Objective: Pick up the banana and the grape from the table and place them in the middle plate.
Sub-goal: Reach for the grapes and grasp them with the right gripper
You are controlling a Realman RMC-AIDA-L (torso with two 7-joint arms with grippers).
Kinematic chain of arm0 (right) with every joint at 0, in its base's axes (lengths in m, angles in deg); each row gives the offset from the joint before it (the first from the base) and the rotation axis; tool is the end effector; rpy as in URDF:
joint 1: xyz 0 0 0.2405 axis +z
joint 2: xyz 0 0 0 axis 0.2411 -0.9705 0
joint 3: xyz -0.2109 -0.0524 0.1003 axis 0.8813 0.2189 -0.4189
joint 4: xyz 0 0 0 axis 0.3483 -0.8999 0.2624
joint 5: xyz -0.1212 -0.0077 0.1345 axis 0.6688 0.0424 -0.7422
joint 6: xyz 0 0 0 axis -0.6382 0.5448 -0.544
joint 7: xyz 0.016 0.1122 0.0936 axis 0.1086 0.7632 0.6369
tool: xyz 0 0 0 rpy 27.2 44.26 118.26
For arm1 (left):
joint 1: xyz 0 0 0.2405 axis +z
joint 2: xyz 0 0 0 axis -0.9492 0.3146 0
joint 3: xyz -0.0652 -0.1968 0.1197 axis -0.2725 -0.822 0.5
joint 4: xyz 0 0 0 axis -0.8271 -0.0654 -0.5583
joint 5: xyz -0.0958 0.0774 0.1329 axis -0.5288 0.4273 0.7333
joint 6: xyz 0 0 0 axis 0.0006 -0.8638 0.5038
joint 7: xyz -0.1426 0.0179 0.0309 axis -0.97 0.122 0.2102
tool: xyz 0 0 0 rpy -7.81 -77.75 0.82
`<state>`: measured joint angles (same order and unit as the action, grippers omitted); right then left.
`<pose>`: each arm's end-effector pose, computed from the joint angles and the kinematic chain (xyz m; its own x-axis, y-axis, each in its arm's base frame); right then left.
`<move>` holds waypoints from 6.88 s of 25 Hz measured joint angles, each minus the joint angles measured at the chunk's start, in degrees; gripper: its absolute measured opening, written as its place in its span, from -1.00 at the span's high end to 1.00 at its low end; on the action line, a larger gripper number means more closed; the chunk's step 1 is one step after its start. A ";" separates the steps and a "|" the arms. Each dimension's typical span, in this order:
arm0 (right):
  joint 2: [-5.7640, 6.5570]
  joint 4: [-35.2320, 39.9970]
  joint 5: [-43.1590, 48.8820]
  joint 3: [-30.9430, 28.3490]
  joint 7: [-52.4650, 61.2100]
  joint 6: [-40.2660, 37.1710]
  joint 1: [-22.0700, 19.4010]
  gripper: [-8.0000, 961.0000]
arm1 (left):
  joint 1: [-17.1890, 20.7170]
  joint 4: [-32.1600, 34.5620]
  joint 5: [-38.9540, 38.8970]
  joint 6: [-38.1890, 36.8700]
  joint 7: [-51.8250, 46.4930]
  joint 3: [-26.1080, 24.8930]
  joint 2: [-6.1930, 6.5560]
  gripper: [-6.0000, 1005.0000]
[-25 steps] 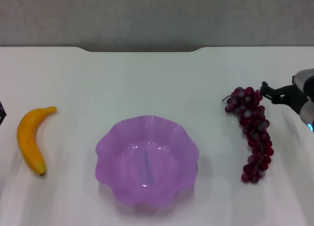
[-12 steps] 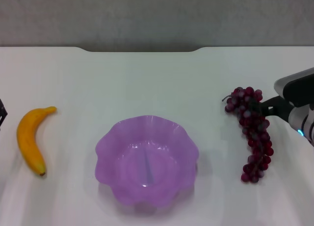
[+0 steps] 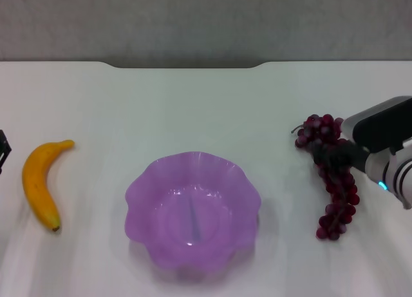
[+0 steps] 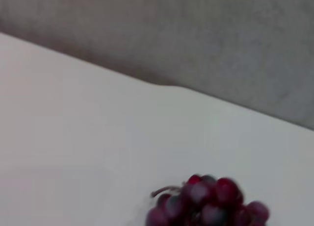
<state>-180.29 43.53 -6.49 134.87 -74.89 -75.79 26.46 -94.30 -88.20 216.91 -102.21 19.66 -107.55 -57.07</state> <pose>0.2876 0.3916 -0.0319 0.8222 -0.4975 -0.2767 -0.4711 -0.3217 -0.8213 -0.3506 0.3078 0.0427 0.6950 0.0822 0.7143 0.7083 0.0927 -0.6998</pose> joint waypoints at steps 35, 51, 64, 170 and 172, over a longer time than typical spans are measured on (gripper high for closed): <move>-0.53 1.08 -0.40 4.41 0.19 3.68 -3.27 -0.80 | -0.47 0.00 0.00 1.25 0.00 -0.35 -0.07 -0.70; -0.35 0.92 -0.44 4.53 0.20 3.68 -3.23 -0.33 | -0.40 0.00 0.00 1.25 0.00 -0.35 -0.09 -0.69; -0.10 0.98 -0.32 4.40 0.15 3.14 -3.23 -0.01 | -0.12 0.00 0.00 1.25 0.00 -0.35 -0.09 -0.69; -0.09 20.37 -1.02 -11.91 -21.84 11.55 -9.43 -0.61 | 1.02 -0.01 -0.60 0.83 0.00 -0.70 -0.01 -0.69; -0.09 19.89 -1.06 -11.38 -21.42 11.87 -9.45 -0.76 | 1.01 0.00 -0.48 0.79 0.00 -0.70 -0.01 -0.69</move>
<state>-180.38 63.42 -7.55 123.49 -96.31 -63.92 17.01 -93.29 -88.21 216.43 -101.42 19.66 -108.25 -57.08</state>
